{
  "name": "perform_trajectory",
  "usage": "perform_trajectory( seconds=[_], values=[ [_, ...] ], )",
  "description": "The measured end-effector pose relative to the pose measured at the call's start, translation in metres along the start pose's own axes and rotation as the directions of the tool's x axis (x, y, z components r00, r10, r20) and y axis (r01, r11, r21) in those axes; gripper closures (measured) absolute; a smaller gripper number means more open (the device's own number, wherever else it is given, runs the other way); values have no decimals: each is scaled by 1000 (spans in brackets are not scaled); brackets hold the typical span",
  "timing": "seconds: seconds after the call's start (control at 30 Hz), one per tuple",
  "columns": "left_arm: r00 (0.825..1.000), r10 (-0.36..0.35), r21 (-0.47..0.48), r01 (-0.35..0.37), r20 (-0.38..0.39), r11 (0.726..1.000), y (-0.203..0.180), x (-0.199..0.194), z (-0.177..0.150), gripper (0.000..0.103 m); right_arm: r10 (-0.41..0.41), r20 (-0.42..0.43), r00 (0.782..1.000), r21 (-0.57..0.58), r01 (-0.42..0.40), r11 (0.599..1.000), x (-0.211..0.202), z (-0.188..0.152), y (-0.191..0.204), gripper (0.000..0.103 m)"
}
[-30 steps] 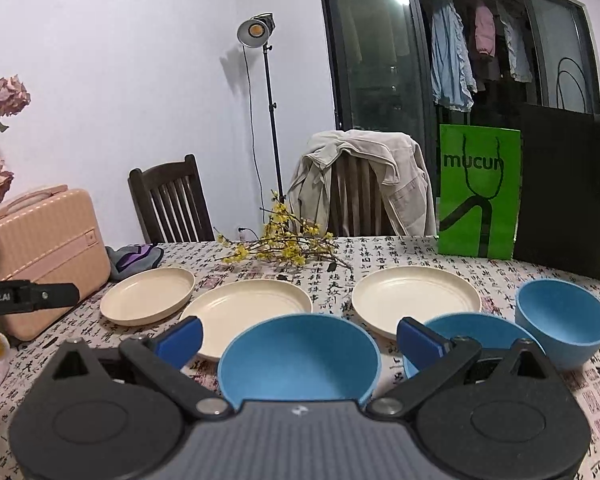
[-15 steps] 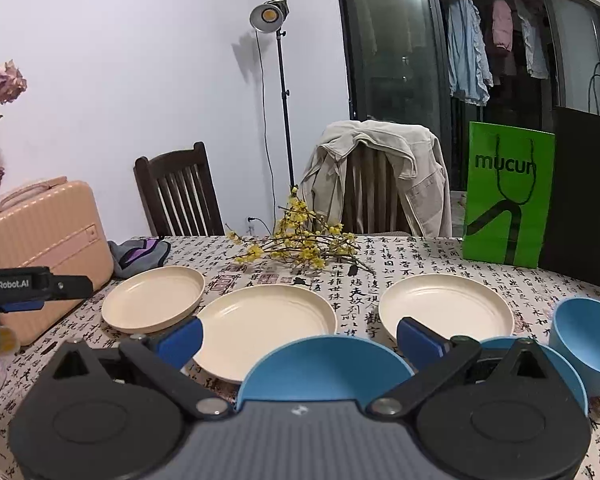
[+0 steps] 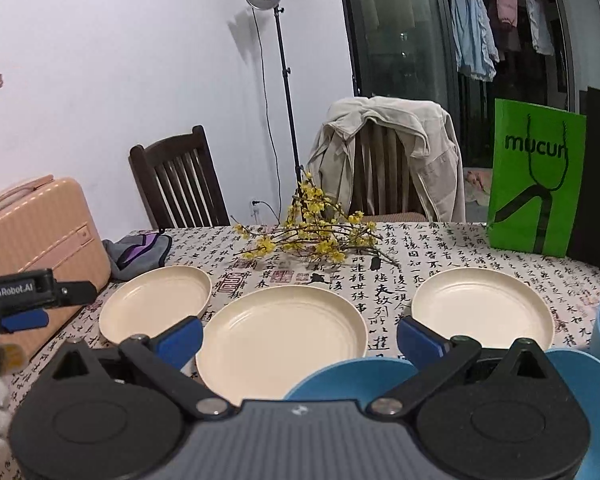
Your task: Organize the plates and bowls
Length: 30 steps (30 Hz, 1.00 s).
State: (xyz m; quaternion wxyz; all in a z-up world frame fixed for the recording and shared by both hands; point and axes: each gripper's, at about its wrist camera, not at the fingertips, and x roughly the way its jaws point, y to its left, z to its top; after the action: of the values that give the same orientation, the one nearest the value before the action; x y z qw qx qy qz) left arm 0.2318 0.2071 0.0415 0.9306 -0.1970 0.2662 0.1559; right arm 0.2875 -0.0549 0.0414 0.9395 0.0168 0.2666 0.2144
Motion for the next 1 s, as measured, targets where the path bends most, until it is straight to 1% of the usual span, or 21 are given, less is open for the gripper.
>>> perform_trajectory(
  seconds=[0.27, 0.43, 0.57, 0.7, 0.77, 0.87, 0.93, 1.0],
  values=[
    [998, 57, -78, -60, -41, 995, 30, 34, 12, 0, 4, -39, 999, 7, -4, 1000, 34, 7, 9, 0],
    [994, 93, -133, -101, -62, 986, 46, 50, 24, 0, 13, -68, 998, 16, -11, 1000, 59, 14, 21, 0],
    [992, 92, -181, -108, -91, 978, 55, 65, 29, 0, 12, -76, 997, 21, -10, 1000, 74, 19, 29, 0],
    [986, 138, -206, -155, -95, 966, 64, 82, 28, 0, -6, -86, 996, 22, 8, 1000, 89, 24, 38, 0],
    [985, 132, -240, -156, -112, 958, 72, 91, 27, 0, -1, -88, 996, 30, 4, 1000, 97, 27, 42, 0],
    [986, 100, -280, -134, -132, 951, 84, 100, 26, 0, 4, -92, 996, 48, 0, 999, 108, 31, 46, 0],
    [986, 89, -291, -126, -138, 948, 88, 104, 26, 0, -1, -100, 995, 47, 6, 999, 118, 33, 51, 0],
    [987, 94, -287, -127, -128, 949, 89, 105, 26, 0, -6, -112, 994, 46, 11, 999, 128, 34, 57, 0]
  ],
)
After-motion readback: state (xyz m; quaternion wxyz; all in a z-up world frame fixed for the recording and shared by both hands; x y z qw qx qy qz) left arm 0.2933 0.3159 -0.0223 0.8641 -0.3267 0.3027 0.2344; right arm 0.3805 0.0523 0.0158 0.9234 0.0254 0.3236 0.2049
